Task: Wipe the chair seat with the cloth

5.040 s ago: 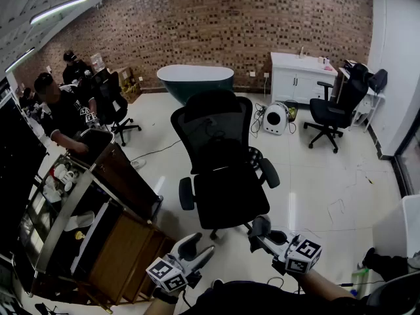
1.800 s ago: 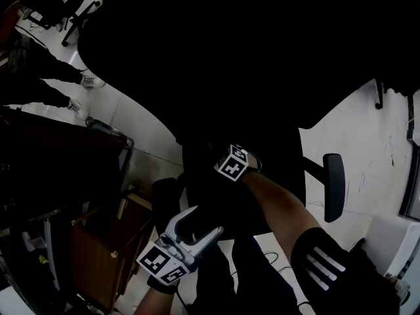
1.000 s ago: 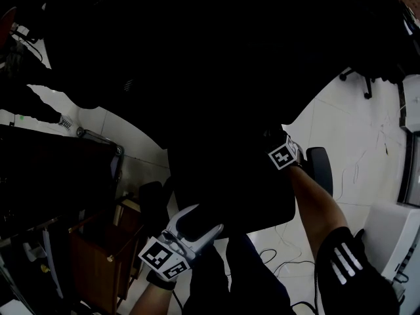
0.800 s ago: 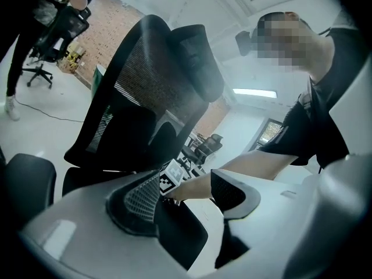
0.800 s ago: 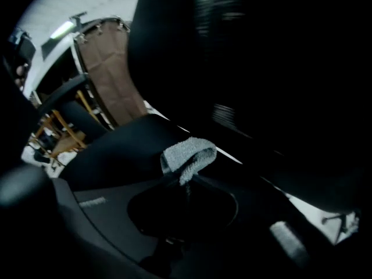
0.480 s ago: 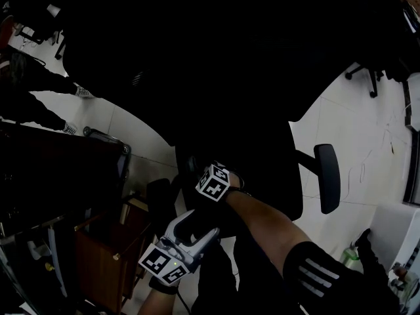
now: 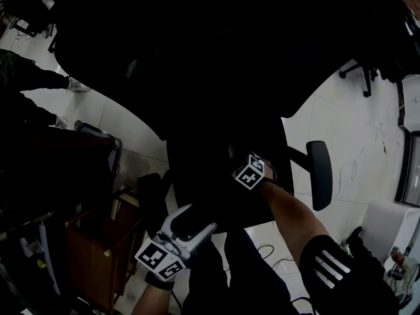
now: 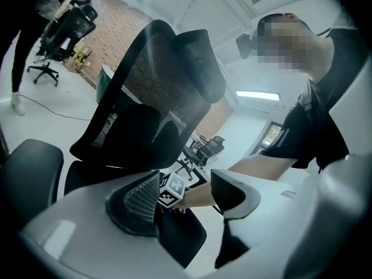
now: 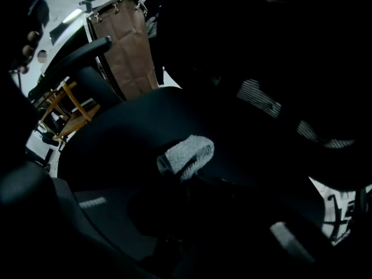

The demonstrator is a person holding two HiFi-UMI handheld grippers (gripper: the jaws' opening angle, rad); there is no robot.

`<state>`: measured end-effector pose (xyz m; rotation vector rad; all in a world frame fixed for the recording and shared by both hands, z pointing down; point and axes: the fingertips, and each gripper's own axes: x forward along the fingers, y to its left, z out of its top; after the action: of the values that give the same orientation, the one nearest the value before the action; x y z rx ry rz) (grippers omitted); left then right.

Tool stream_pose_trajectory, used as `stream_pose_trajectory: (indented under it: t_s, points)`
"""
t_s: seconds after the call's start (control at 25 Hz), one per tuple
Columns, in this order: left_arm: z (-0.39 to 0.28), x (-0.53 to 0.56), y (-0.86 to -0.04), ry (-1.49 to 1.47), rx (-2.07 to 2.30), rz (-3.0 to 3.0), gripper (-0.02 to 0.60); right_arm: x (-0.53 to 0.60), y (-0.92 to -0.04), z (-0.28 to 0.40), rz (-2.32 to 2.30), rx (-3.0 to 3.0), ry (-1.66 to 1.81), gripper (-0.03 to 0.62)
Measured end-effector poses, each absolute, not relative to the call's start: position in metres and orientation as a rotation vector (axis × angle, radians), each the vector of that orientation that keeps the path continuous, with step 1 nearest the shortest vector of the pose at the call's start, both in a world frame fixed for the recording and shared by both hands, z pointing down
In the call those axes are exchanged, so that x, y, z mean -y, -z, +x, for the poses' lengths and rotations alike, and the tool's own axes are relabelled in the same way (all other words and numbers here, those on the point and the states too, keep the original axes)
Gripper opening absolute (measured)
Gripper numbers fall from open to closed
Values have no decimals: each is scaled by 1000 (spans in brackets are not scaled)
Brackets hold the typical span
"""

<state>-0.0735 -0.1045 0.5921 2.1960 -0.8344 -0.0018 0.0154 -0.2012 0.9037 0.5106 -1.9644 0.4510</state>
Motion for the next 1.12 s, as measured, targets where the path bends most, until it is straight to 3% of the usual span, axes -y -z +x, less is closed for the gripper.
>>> stream_pose_trajectory:
  t_s: [0.2,0.4,0.52,0.88,1.0,1.12]
  points:
    - [-64,109,-585,5,805,2222,299,216,-896,116,609,1847,-422,28]
    - [-63,104,-579,-3,799,2231,299,225,-884,146,689,1778,-454,28]
    - [-68,99,-576,-5,802,2231,299,215,-874,106,676,1862,-518,28]
    - [-86,79,-581,-28,837,2208,299,113,-851,-122,336,2156,-538,28]
    - [-90,76,-586,-33,845,2197,299,83,-862,-145,243,2144,-515,28]
    - [-92,75,-589,-33,848,2193,299,68,-879,-128,211,2103,-489,28]
